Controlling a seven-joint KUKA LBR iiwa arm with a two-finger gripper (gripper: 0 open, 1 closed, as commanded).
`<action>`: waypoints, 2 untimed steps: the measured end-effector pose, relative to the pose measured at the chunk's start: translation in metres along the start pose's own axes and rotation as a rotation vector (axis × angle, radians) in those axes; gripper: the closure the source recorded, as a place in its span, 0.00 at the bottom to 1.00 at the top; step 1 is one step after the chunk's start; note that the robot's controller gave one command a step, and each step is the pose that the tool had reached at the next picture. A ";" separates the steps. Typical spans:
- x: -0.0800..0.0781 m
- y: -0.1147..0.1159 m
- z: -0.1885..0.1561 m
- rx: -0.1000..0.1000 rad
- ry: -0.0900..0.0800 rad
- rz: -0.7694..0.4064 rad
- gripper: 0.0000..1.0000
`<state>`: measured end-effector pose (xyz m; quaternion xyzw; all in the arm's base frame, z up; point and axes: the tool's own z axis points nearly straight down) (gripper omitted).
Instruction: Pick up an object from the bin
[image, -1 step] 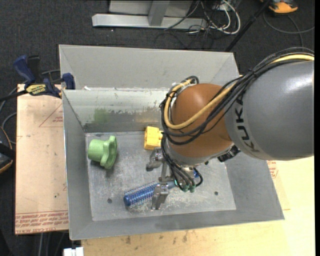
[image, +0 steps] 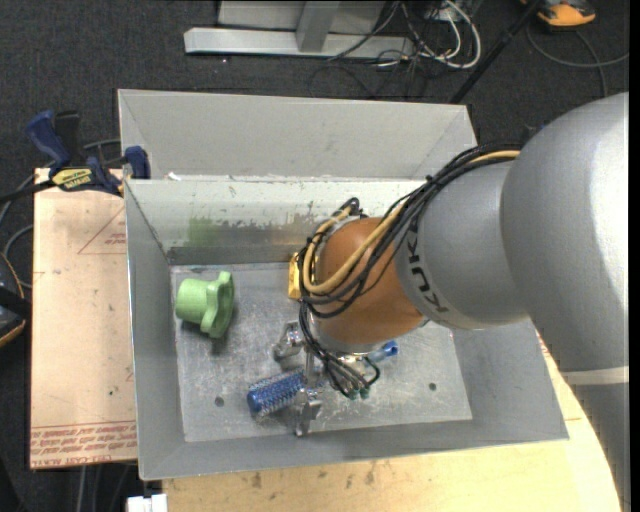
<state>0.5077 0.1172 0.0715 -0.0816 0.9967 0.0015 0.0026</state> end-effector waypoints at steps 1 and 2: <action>-0.002 0.001 -0.005 -0.002 -0.008 0.000 1.00; -0.007 0.000 -0.155 0.001 -0.003 -0.042 1.00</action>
Offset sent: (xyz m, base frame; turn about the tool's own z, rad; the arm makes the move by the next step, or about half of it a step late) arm 0.0000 0.0000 0.0000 0.0000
